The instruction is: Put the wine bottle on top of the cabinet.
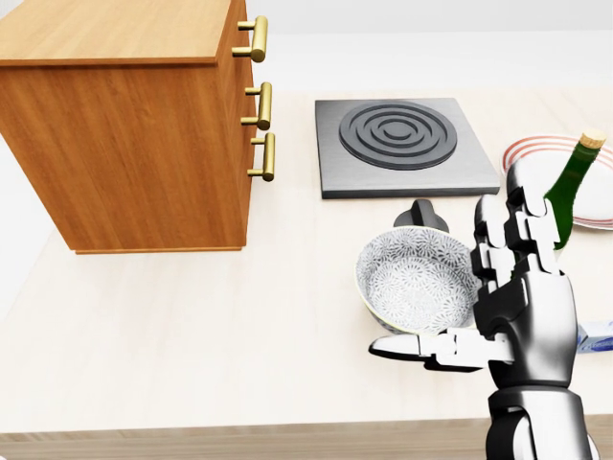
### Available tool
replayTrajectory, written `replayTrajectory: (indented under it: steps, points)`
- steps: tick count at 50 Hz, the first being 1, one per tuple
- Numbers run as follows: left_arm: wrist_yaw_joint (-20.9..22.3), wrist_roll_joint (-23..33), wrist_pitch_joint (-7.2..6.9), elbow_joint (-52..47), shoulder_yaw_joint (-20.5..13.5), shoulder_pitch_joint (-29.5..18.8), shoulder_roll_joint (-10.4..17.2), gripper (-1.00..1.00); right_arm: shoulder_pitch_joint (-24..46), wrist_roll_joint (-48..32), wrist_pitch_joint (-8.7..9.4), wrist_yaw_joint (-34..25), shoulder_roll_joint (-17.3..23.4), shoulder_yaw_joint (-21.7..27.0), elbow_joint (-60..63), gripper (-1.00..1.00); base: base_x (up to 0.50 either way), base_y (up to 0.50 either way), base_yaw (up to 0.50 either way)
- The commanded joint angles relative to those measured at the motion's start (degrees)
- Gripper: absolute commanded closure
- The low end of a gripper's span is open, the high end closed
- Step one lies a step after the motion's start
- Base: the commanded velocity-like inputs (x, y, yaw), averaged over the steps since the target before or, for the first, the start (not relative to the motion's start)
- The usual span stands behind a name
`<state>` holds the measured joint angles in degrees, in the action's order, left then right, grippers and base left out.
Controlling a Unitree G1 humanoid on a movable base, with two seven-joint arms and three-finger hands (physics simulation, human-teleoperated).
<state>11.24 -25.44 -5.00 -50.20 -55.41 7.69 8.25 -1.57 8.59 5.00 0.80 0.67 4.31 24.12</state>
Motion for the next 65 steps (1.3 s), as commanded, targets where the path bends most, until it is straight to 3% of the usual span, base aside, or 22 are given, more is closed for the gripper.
replayTrajectory:
  steps: [1,12,28,40,49,65]
  points:
    - [0.25,0.28,0.0,0.22,0.14,0.17,-0.24,-1.0,1.06,0.3,0.0,1.28,0.16,0.62,0.34,-1.0,0.0,0.0,0.0]
    - [-0.01,-0.24,0.0,0.12,-0.33,0.02,0.13,-1.0,0.47,-0.3,0.0,1.45,0.14,0.52,0.42,-1.0,0.06,0.03,0.0]
    - [0.1,1.26,0.0,0.18,0.86,-0.13,-0.26,-1.0,0.9,0.93,0.0,1.35,0.04,0.81,-0.71,-1.0,0.48,0.09,0.0]
    - [0.72,1.12,0.0,1.25,0.46,0.42,-0.69,-1.0,0.03,1.2,0.0,0.82,0.05,0.5,-0.69,-1.0,0.03,0.0,0.0]
    - [0.69,1.35,0.0,1.44,0.83,0.4,-0.83,-1.0,0.53,0.55,0.0,1.86,0.07,0.98,-1.35,-1.0,0.45,0.0,0.0]
    - [0.54,0.65,0.0,1.2,0.42,0.49,-0.7,-1.0,0.85,0.87,0.0,1.81,0.09,0.75,-1.02,-1.0,0.0,0.0,0.0]
